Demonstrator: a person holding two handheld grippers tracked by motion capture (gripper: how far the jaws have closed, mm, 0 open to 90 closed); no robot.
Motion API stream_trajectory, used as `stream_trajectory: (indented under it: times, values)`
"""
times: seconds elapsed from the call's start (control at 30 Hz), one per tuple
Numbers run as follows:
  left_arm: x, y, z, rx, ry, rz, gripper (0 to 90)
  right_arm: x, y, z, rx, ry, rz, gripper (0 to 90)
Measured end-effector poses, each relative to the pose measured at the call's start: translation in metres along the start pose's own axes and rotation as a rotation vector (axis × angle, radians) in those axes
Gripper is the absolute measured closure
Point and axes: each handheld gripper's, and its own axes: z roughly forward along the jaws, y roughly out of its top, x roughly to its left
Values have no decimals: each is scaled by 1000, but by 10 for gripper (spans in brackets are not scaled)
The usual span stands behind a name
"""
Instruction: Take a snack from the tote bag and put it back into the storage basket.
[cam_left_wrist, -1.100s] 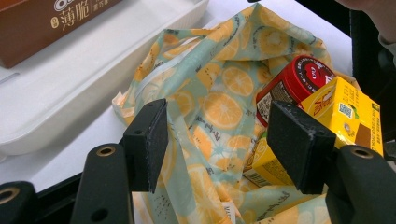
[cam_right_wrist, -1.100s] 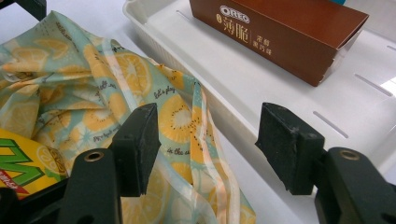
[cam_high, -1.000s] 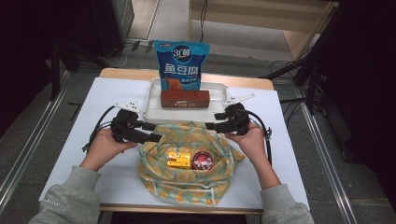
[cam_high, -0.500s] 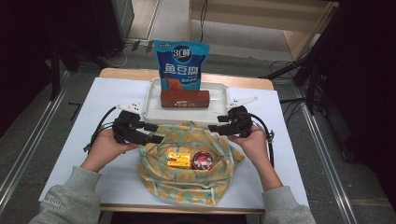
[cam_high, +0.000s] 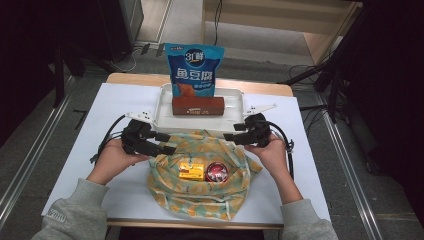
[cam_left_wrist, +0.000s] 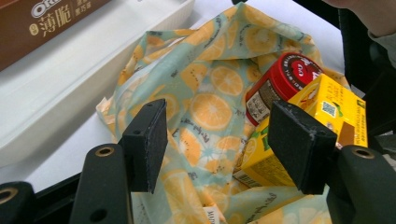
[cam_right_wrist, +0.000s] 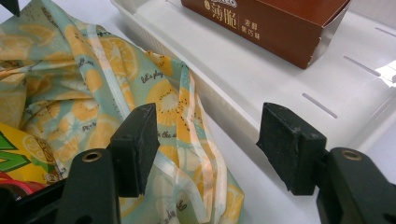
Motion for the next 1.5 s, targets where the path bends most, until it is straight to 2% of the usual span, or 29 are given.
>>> stream_trajectory:
  times: [0.33,0.83,1.3,1.5]
  values:
    - [-13,6,1,-5,-23,28,389,-2,-1,2,4,2,7,379]
    - [-34,12,8,15,-47,95,387,-4,-1,3,1,3,11,379]
    - [-46,12,21,30,-89,132,381,-5,-1,3,6,1,17,379]
    - [-51,10,26,38,-108,136,380,-6,-2,3,7,-2,20,379]
